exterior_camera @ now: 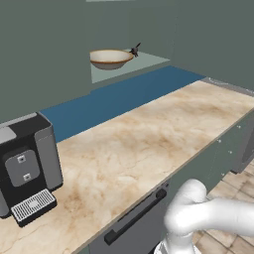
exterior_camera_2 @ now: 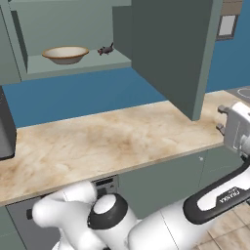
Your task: Pick the mug and place it in the sink. Pick the bowl and place it in the open cabinet and then close the cabinet.
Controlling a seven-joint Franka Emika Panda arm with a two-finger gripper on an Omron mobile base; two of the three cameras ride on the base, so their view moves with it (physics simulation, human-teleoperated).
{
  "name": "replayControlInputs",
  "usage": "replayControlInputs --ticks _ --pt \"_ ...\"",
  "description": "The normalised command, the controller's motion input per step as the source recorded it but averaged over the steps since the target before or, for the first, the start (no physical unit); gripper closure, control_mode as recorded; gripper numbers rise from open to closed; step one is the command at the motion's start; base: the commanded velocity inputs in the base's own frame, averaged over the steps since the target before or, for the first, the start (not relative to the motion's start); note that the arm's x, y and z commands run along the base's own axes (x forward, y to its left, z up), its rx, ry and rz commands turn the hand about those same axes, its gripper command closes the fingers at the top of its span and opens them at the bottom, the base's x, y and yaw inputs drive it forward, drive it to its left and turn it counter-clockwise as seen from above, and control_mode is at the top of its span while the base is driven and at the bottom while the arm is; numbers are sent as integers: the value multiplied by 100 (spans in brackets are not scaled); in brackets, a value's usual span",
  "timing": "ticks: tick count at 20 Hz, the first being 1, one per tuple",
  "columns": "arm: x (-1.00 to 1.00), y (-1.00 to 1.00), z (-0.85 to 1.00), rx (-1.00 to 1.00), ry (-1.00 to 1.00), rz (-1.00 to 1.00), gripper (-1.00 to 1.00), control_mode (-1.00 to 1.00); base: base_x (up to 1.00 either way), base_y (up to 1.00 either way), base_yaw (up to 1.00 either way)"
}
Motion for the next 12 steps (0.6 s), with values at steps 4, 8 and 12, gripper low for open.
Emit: replayControlInputs --ticks 4,8,12 --pt "14 -4 -4 -15 -15 9 -100 -100 0 0 0" --pt "31 5 0 -18 -11 6 -100 -100 0 0 0" --pt "54 18 18 -5 -2 0 -100 -100 0 0 0"
